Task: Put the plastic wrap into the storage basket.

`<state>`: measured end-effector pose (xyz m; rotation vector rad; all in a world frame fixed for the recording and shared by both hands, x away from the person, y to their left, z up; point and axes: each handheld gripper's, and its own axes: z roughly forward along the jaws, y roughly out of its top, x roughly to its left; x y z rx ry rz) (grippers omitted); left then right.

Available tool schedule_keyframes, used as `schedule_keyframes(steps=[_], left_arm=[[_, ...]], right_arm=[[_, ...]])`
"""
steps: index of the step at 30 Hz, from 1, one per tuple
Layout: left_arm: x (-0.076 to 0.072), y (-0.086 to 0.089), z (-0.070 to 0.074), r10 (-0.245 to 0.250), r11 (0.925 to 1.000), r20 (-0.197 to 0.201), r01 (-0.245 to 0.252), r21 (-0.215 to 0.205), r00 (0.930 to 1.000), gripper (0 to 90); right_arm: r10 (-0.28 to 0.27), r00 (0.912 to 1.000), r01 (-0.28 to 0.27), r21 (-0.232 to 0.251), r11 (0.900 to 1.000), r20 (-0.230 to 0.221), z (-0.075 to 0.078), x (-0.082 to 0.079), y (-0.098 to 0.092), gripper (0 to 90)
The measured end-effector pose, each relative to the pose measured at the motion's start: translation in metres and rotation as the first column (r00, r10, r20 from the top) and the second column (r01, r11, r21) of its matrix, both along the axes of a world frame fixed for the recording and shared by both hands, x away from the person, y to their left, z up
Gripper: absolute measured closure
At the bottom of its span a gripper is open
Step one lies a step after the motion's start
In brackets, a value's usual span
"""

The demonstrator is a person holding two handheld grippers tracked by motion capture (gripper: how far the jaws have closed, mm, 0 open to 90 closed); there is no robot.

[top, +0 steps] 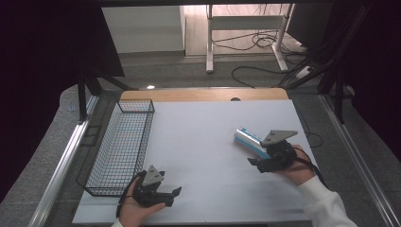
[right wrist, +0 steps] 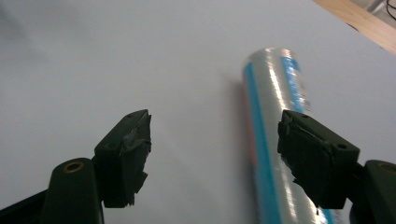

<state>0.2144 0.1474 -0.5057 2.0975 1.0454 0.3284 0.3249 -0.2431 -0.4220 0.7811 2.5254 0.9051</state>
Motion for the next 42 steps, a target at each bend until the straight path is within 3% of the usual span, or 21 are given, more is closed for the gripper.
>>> schedule_keyframes(steps=[7,17,31,42], left_arm=[[0.000,0.000,0.000,-0.002,1.0000,0.000,0.002,-0.002,1.0000,17.9],[0.000,0.000,0.000,-0.003,1.0000,-0.002,0.003,0.000,1.0000,17.9],[0.000,-0.001,-0.001,-0.004,1.0000,-0.001,0.004,0.006,1.0000,17.9],[0.000,-0.001,-0.001,-0.006,1.0000,-0.005,0.006,0.002,1.0000,17.9]], right_arm=[[-0.046,0.9972,0.043,-0.045,0.998,-0.060,0.001,0.023,-0.014,23.6],[-0.088,0.9866,0.073,-0.109,0.991,-0.137,-0.012,0.044,-0.030,21.5],[-0.134,0.9656,0.093,-0.182,0.979,-0.223,-0.035,0.053,-0.043,21.8],[-0.160,0.9496,0.085,-0.270,0.959,-0.269,-0.056,0.064,-0.042,26.1]])
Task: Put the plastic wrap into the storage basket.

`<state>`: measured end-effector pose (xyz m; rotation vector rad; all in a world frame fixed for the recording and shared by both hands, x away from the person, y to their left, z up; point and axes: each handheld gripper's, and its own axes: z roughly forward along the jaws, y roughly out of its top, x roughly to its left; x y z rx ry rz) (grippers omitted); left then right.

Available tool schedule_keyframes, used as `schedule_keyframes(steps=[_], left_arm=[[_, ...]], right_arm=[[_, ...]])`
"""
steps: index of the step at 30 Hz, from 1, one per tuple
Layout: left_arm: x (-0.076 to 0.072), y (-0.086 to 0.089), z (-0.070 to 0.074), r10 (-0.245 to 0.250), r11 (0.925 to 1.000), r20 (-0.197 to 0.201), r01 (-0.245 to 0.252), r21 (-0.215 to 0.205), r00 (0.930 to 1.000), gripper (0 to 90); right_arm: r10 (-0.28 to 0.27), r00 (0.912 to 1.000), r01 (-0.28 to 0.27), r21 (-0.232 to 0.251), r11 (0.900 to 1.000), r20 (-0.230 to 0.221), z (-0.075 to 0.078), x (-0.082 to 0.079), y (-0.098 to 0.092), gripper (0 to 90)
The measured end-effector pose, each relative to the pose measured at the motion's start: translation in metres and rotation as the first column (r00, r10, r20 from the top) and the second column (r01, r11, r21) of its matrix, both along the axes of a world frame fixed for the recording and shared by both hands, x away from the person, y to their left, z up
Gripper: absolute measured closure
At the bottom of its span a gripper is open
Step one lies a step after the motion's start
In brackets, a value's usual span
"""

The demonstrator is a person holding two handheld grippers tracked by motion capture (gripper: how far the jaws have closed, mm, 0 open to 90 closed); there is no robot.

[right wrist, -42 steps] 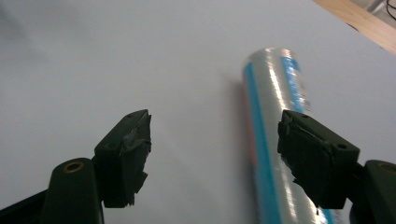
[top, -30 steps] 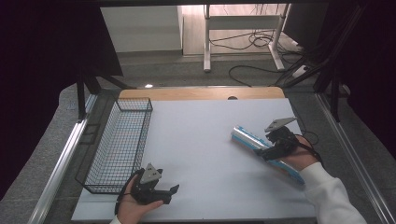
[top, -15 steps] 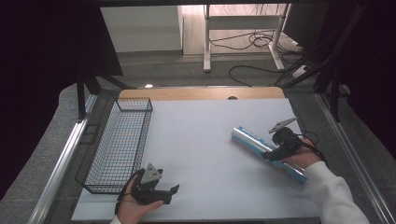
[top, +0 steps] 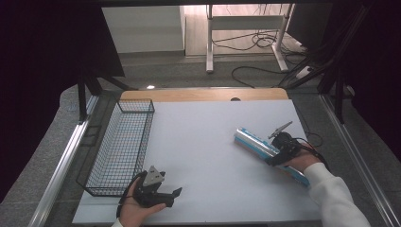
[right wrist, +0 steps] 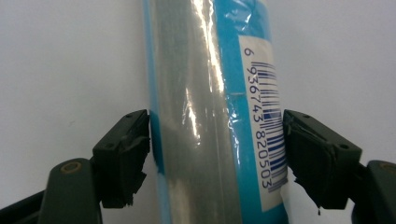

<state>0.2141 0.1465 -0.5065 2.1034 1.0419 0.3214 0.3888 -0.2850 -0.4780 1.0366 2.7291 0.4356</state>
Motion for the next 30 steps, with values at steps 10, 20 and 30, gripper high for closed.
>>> schedule_keyframes(steps=[10,20,30], left_arm=[[0.000,0.000,0.000,-0.003,0.9999,-0.007,0.003,-0.012,1.0000,17.8],[0.000,0.001,0.000,0.000,0.9999,-0.005,-0.001,-0.011,1.0000,17.9],[0.000,0.001,0.000,0.001,0.9999,-0.005,-0.001,-0.011,1.0000,17.9]], right_arm=[[0.012,0.9986,-0.014,-0.037,0.999,-0.051,-0.005,0.007,0.004,30.6],[-0.013,0.9972,0.012,-0.007,1.000,-0.073,-0.001,0.008,0.005,31.7],[-0.028,0.9982,0.033,0.096,0.995,-0.053,0.022,0.006,0.011,31.9]])
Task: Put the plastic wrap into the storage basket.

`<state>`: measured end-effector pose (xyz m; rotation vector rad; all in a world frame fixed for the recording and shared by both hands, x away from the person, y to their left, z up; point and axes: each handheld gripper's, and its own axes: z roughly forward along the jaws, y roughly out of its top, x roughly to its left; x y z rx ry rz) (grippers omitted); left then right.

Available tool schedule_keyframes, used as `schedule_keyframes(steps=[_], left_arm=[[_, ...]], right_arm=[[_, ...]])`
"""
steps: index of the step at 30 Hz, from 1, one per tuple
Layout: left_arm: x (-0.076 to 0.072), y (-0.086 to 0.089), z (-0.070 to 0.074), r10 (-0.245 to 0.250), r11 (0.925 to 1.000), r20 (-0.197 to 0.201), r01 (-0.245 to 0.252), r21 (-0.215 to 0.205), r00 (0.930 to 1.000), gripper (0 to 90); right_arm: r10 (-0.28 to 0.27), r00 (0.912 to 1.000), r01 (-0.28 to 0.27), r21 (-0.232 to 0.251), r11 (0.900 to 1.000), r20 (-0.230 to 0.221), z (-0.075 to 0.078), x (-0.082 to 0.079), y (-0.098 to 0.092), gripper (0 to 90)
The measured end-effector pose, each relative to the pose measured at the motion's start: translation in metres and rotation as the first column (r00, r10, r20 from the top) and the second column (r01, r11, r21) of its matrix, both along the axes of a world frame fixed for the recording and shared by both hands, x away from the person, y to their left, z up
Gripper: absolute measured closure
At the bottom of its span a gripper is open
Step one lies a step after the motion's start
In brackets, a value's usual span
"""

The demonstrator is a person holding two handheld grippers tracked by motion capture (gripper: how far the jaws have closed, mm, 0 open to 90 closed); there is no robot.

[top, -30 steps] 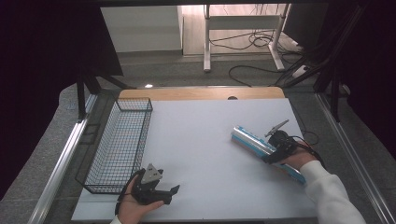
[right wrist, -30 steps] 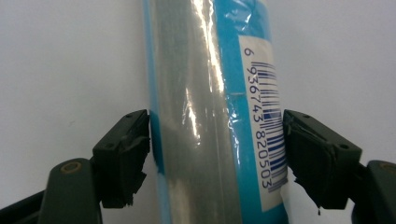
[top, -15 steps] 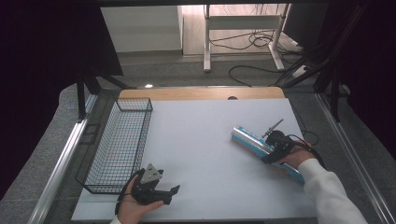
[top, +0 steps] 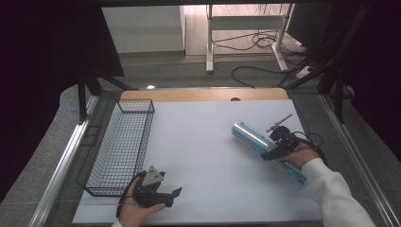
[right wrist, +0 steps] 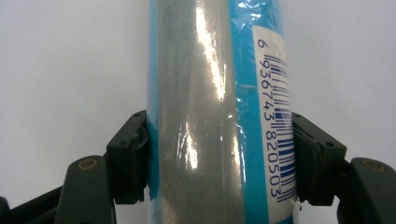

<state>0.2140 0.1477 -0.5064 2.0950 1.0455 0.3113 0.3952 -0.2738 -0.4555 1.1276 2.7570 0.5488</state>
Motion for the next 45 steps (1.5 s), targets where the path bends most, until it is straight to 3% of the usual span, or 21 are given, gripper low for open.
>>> schedule_keyframes(steps=[6,14,20,30,37,38,39,40,42,45], left_arm=[[0.000,0.000,0.000,-0.001,1.0000,0.000,0.001,0.001,1.0000,17.9],[0.000,0.000,0.000,0.000,1.0000,0.000,0.000,0.002,1.0000,17.9],[0.000,0.000,0.000,0.001,1.0000,0.001,-0.001,0.002,1.0000,17.8],[0.000,0.000,0.000,0.003,1.0000,0.000,-0.003,0.000,1.0000,17.9],[0.001,-0.002,0.000,0.005,1.0000,0.001,-0.005,-0.005,1.0000,17.7],[0.002,-0.003,0.001,0.007,0.9999,0.001,-0.007,-0.011,1.0000,17.5],[0.002,-0.003,0.001,0.007,0.9999,0.001,-0.007,-0.011,1.0000,17.5],[0.002,-0.004,0.002,0.008,0.9998,0.002,-0.008,-0.019,1.0000,17.4],[0.003,-0.004,0.003,0.010,0.9993,-0.004,-0.010,-0.036,0.9999,17.2],[0.004,-0.004,0.004,0.009,0.9989,-0.007,-0.009,-0.046,0.9999,17.2]], right_arm=[[0.008,1.0000,-0.007,0.049,0.999,-0.002,0.015,-0.004,0.010,31.8],[-0.023,0.9997,0.023,0.124,0.992,-0.007,0.022,-0.008,0.025,31.8],[-0.011,0.9999,0.011,0.112,0.994,0.000,0.021,-0.011,0.035,31.8],[-0.009,1.0000,0.008,0.149,0.989,0.002,0.020,-0.017,0.046,31.8],[-0.022,0.9997,0.024,0.221,0.975,-0.013,0.020,-0.020,0.052,31.8],[-0.031,0.9993,0.035,0.250,0.968,-0.020,0.020,-0.022,0.055,31.8],[-0.031,0.9993,0.035,0.250,0.968,-0.020,0.020,-0.022,0.055,31.8],[-0.034,0.9990,0.041,0.285,0.958,-0.028,0.018,-0.023,0.058,31.8],[-0.041,0.9984,0.051,0.317,0.947,-0.039,0.017,-0.024,0.062,31.8],[-0.037,0.9980,0.052,0.337,0.940,-0.051,0.016,-0.025,0.067,31.8]])
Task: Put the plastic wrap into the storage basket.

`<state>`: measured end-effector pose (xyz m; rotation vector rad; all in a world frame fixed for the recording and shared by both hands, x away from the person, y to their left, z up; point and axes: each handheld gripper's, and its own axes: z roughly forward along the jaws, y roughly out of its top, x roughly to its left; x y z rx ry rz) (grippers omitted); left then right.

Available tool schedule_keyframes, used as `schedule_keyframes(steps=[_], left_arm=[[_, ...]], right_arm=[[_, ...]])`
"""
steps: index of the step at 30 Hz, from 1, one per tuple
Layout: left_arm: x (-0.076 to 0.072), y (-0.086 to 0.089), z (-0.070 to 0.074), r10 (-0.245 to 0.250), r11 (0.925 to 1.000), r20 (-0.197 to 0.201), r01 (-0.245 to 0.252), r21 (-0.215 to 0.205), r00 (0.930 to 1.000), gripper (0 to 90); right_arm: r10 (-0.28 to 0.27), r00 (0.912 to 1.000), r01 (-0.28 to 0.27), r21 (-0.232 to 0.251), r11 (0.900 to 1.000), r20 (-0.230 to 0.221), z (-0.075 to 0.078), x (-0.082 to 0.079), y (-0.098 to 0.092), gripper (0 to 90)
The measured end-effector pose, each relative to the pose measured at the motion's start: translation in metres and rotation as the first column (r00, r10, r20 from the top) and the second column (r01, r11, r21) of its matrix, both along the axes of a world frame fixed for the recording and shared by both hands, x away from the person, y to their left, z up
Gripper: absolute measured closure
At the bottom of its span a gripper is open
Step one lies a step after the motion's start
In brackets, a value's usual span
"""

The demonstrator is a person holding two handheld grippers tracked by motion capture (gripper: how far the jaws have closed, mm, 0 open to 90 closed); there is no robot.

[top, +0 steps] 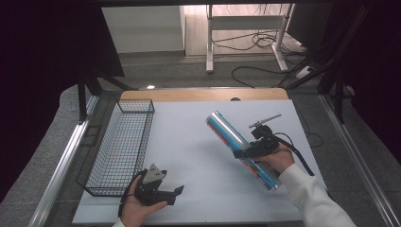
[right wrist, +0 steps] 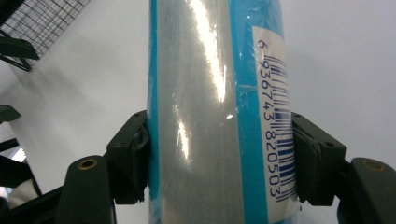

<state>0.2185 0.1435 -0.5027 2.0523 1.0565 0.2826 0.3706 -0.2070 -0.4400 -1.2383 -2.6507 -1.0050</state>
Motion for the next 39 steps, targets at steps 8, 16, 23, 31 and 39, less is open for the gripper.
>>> schedule_keyframes(steps=[8,16,23,31,39], left_arm=[[0.006,-0.001,0.004,0.037,0.9959,-0.023,-0.038,-0.082,0.9991,15.3],[0.016,-0.001,0.010,0.056,0.9867,-0.045,-0.063,-0.150,0.9974,14.1],[0.040,-0.010,0.014,0.056,0.9606,-0.090,-0.078,-0.267,0.9943,10.1],[0.060,-0.017,0.018,0.041,0.9318,-0.119,-0.081,-0.354,0.9920,9.2],[0.082,-0.021,0.020,0.023,0.8832,-0.168,-0.098,-0.459,0.9855,8.3]], right_arm=[[0.007,1.0000,-0.007,0.041,0.999,0.002,-0.006,-0.005,0.014,31.8],[0.015,0.9999,-0.015,0.068,0.998,-0.006,-0.011,-0.006,0.022,31.8],[0.036,0.9993,-0.035,0.079,0.996,-0.010,-0.015,-0.012,0.030,31.8],[0.029,0.9996,-0.028,0.120,0.992,-0.002,-0.017,-0.015,0.037,31.8],[0.014,0.9999,-0.014,0.145,0.989,0.003,-0.022,-0.018,0.044,31.8]])
